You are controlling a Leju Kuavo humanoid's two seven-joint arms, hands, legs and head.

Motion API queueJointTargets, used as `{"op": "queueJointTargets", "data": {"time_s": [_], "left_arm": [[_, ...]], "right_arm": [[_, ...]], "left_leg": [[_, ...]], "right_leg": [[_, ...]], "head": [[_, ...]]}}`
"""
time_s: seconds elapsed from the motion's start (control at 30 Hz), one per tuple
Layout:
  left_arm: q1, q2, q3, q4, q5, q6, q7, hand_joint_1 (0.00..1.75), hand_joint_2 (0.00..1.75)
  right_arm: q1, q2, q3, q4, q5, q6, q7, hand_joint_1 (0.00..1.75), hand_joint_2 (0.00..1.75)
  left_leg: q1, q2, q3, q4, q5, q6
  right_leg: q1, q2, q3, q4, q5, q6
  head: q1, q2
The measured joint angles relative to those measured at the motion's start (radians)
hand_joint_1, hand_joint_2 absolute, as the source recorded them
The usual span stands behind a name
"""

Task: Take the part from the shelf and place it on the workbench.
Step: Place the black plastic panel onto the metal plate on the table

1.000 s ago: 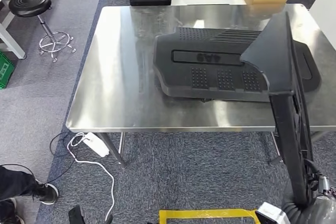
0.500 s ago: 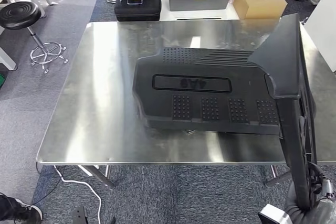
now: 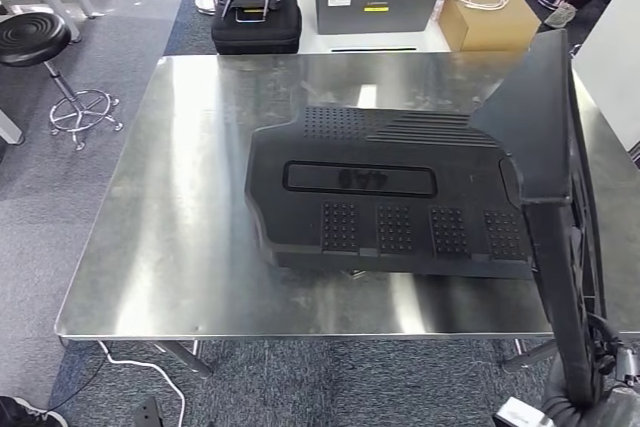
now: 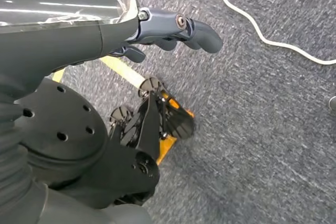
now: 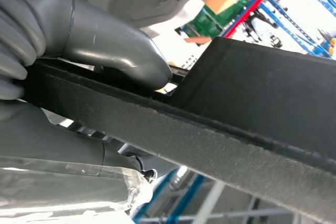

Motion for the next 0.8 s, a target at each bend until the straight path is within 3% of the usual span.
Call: {"op": "queueJointTargets", "data": {"time_s": [0.33,0.8], "left_arm": [[-0.003,-0.003,-0.002,0.0,0.0,0.008,0.009,0.0,1.75],[-0.006,-0.003,-0.009,0.0,0.0,-0.009,0.011,0.0,1.75]], "right_arm": [[-0.004,-0.002,-0.002,0.001,0.018,0.0,0.016,1.75,1.75],[-0.018,-0.026,-0.003,0.002,0.053,0.0,0.034,1.75,1.75]], "left_leg": [[0.0,0.0,0.0,0.0,-0.006,0.011],[0.001,0.0,0.0,0.0,-0.008,0.013]], "right_leg": [[0.0,0.001,0.007,-0.015,0.002,0.008],[0.001,0.001,0.008,-0.016,0.0,0.01]], "head": [[0.0,0.0],[0.0,0.0]]}}
